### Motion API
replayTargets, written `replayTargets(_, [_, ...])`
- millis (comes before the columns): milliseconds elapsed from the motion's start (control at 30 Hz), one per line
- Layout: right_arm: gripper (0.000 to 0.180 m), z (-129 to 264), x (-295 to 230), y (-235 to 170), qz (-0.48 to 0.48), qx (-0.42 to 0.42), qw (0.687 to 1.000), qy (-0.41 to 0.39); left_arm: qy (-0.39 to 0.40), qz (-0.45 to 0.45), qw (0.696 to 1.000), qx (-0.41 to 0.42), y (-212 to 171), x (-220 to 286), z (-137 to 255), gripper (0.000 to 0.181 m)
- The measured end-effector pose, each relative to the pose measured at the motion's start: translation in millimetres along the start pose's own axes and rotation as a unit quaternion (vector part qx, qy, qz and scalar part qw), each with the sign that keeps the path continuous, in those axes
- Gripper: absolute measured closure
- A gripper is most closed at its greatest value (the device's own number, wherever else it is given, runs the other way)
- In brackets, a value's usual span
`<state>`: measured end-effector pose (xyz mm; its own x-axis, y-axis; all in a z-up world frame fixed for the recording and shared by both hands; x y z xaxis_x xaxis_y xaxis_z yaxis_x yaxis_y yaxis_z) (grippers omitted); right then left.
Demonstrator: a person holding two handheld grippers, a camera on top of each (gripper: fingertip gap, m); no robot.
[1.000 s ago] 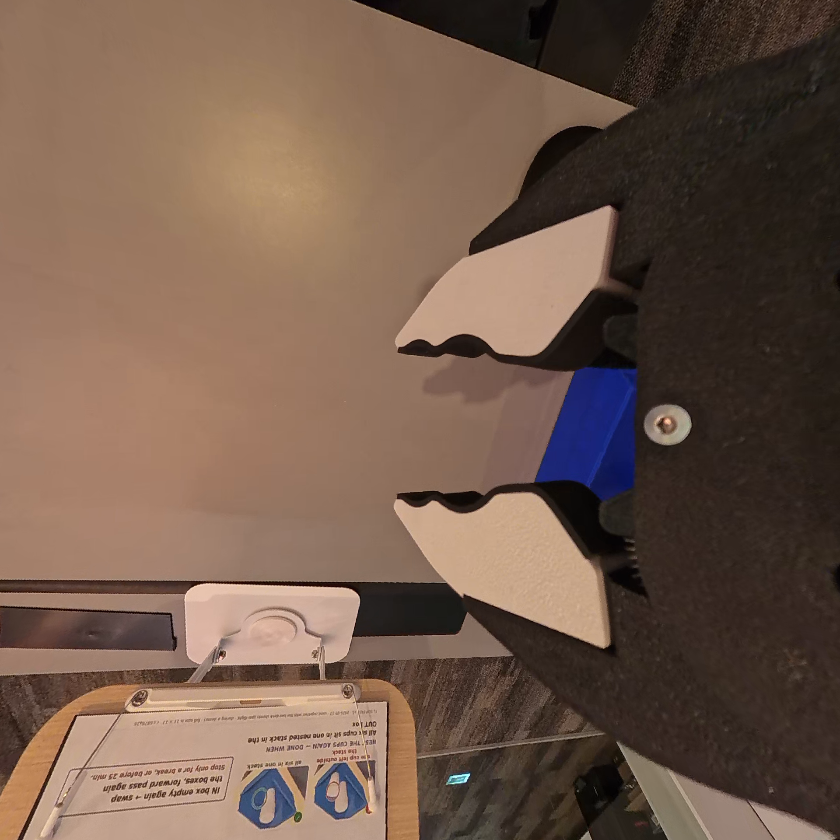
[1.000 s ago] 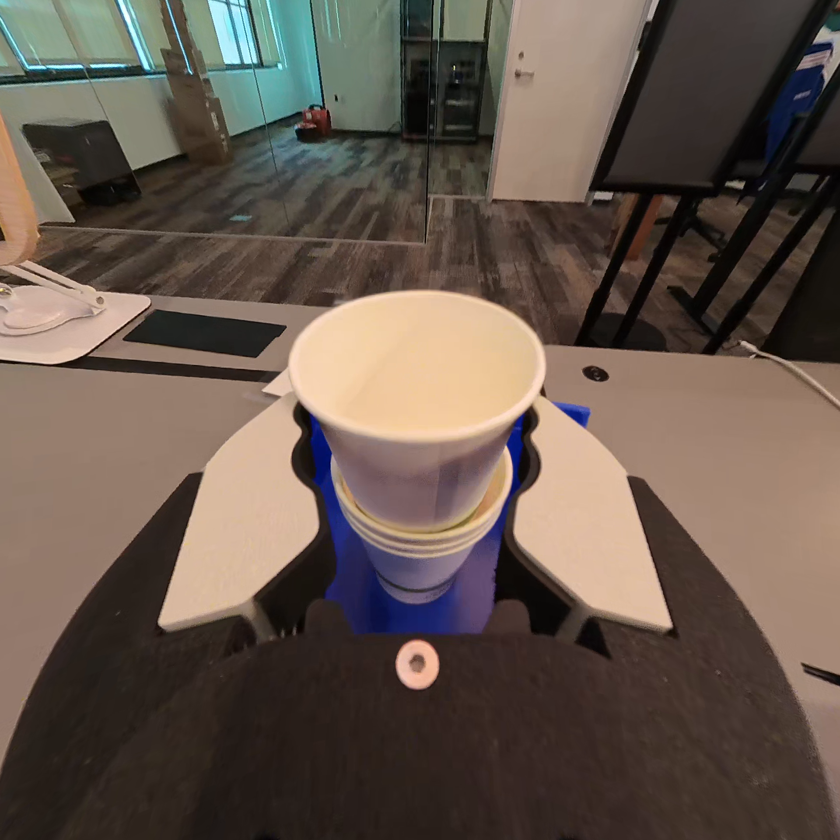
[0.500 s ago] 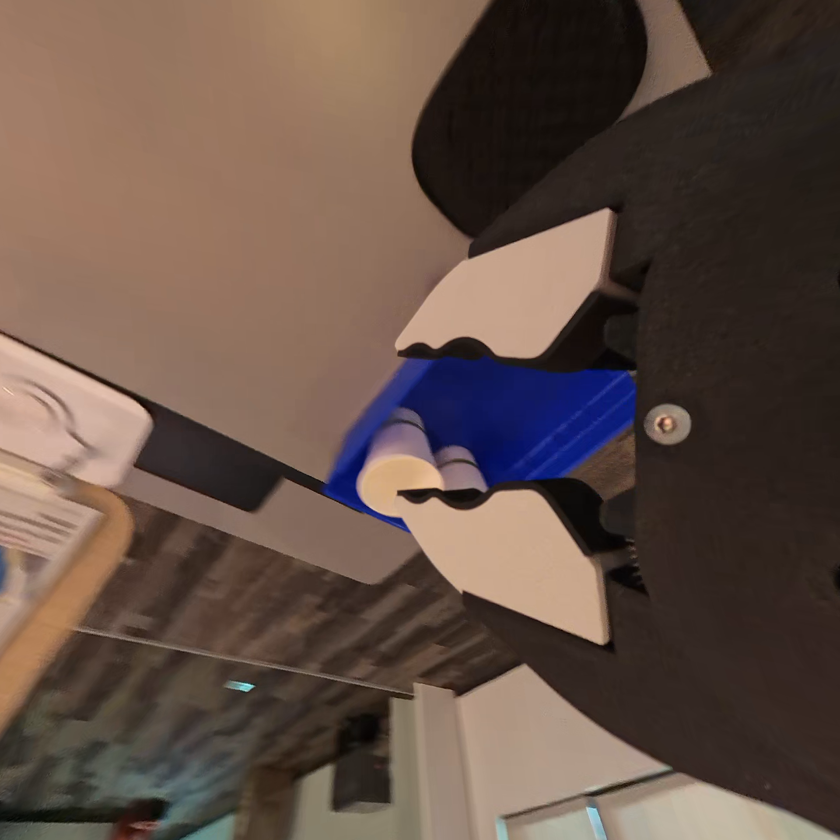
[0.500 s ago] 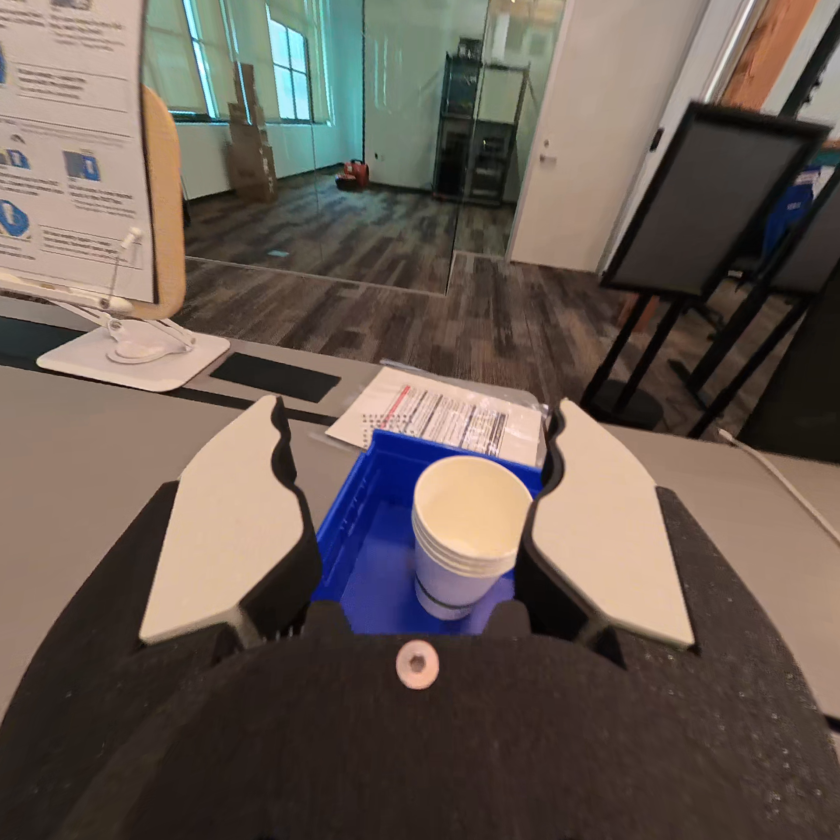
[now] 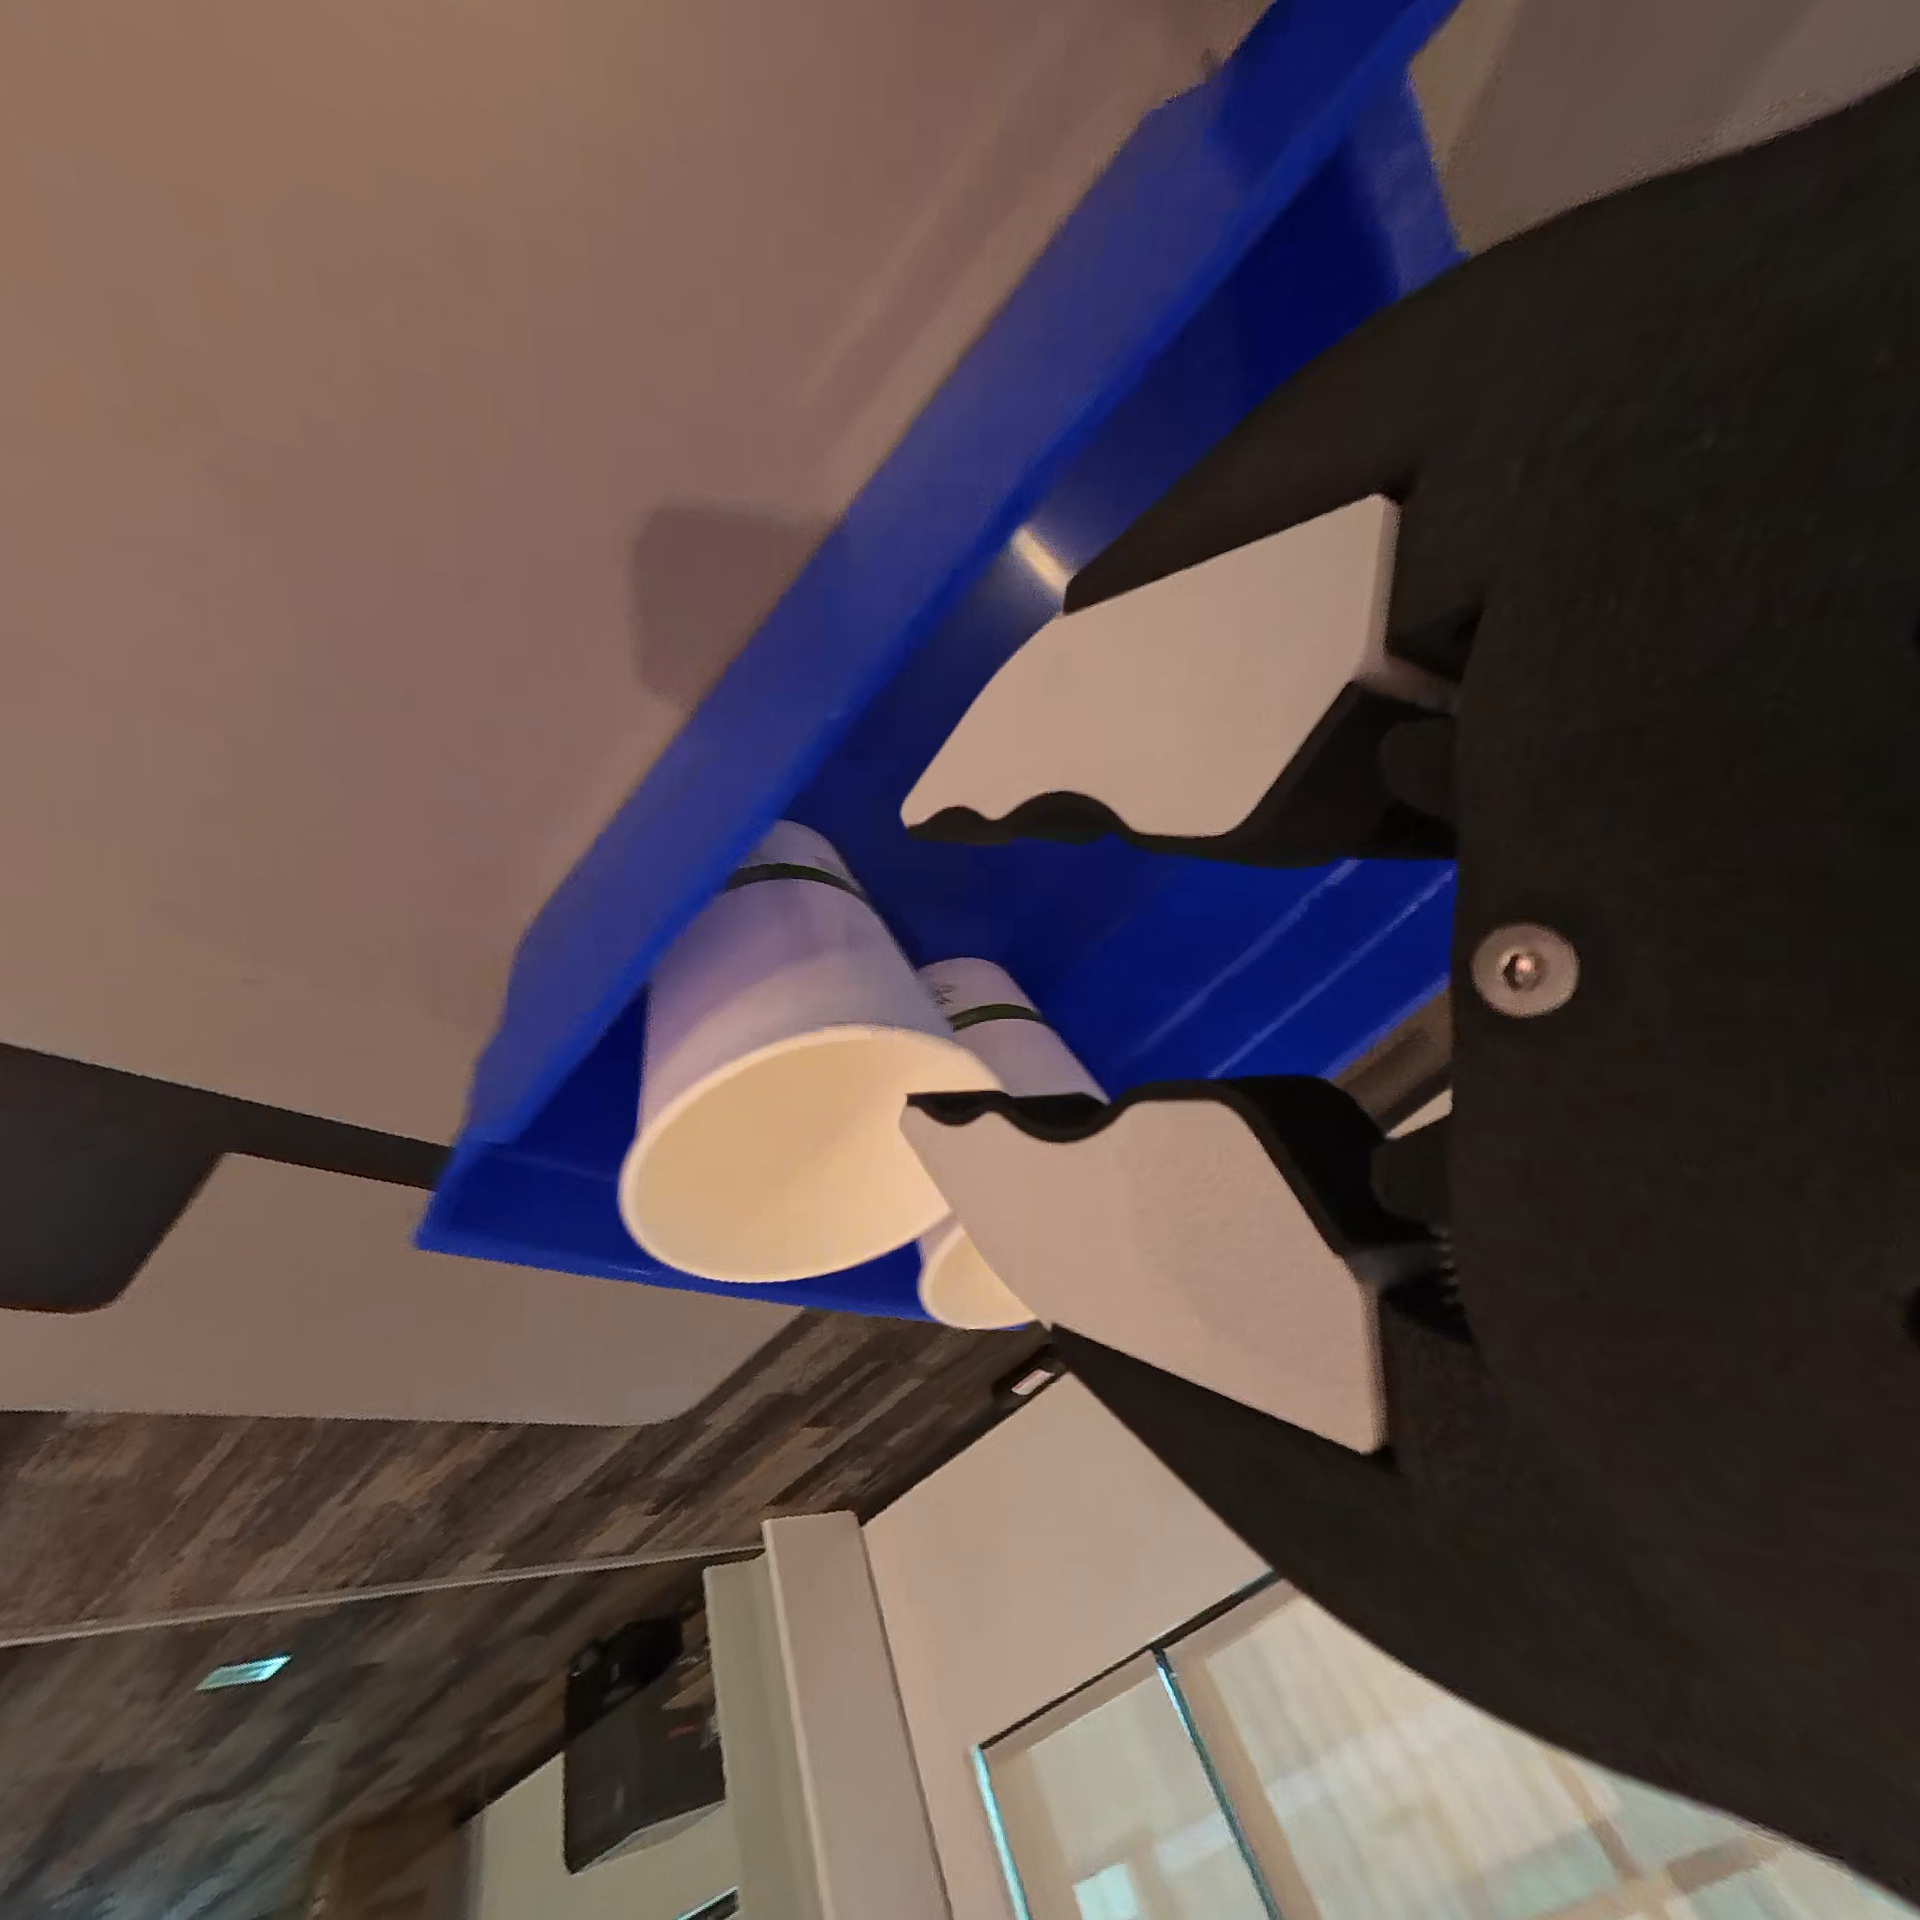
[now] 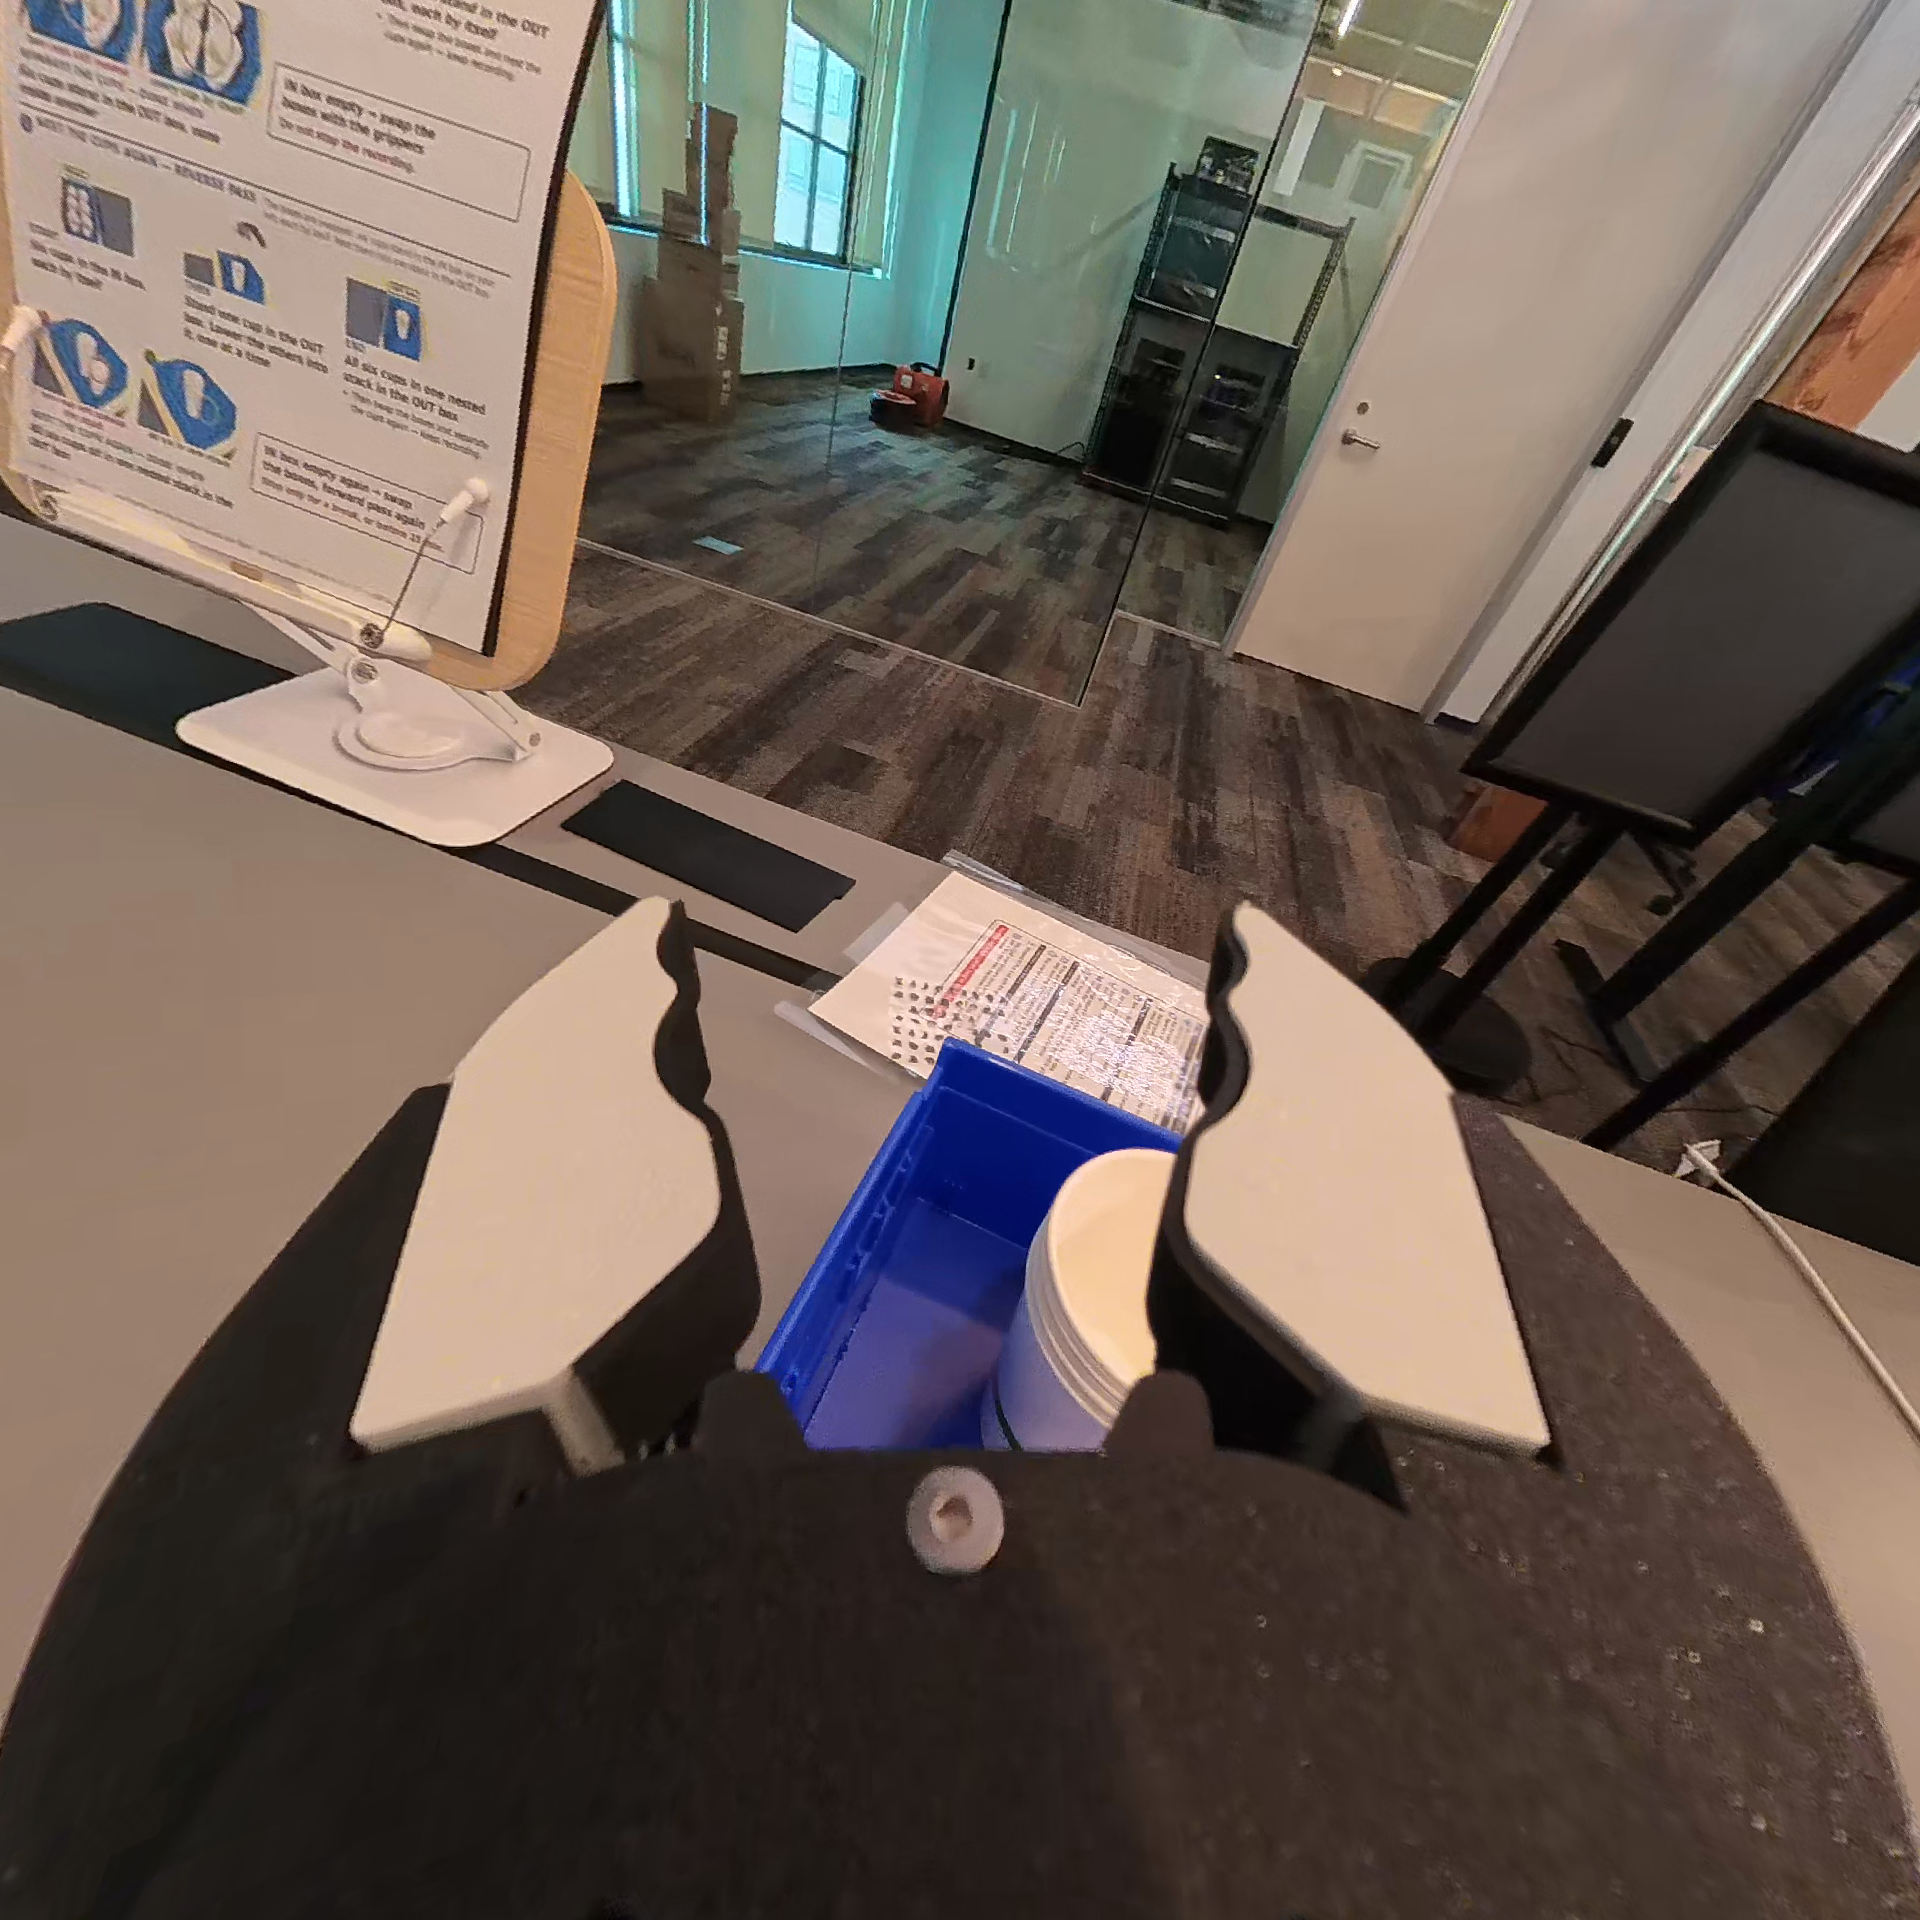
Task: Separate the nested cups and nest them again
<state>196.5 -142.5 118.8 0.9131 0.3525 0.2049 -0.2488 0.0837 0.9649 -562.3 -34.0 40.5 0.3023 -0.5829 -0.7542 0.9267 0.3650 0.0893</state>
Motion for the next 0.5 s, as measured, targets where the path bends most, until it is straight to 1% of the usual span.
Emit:
replayTargets(167, [0.088, 7.8, 5.8, 0.6, -0.043, 0.045, 0.998, 0.013, -0.015, -0.025, 0.999, -0.022, 13.3, -0.1, -26.0, 0.137])
replayTargets(300, [0.090, 12.6, 7.4, 4.1, -0.060, 0.077, 0.995, 0.022, -0.041, -0.013, 0.998, -0.051, 11.4, -4.5, -41.7, 0.142])
replayTargets(400, [0.090, 11.7, 6.6, 5.3, -0.061, 0.083, 0.994, 0.028, -0.064, 0.001, 0.995, -0.070, 7.1, -5.4, -49.4, 0.148])
replayTargets(500, [0.090, 7.1, 5.5, 4.6, -0.061, 0.077, 0.995, 0.035, -0.074, 0.009, 0.995, -0.071, 5.3, -2.4, -54.3, 0.157])
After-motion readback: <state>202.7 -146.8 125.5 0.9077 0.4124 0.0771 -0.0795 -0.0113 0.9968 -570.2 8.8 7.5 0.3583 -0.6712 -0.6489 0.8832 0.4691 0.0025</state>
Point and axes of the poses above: each gripper's, where its closed fingertips meet, z back along the fingers, y out of its top, x = y × z across the jaws, the point moved 9 cm from there along z, back along the fingers, and after that the axes turned 10 degrees about y, right-handed, at the moved point
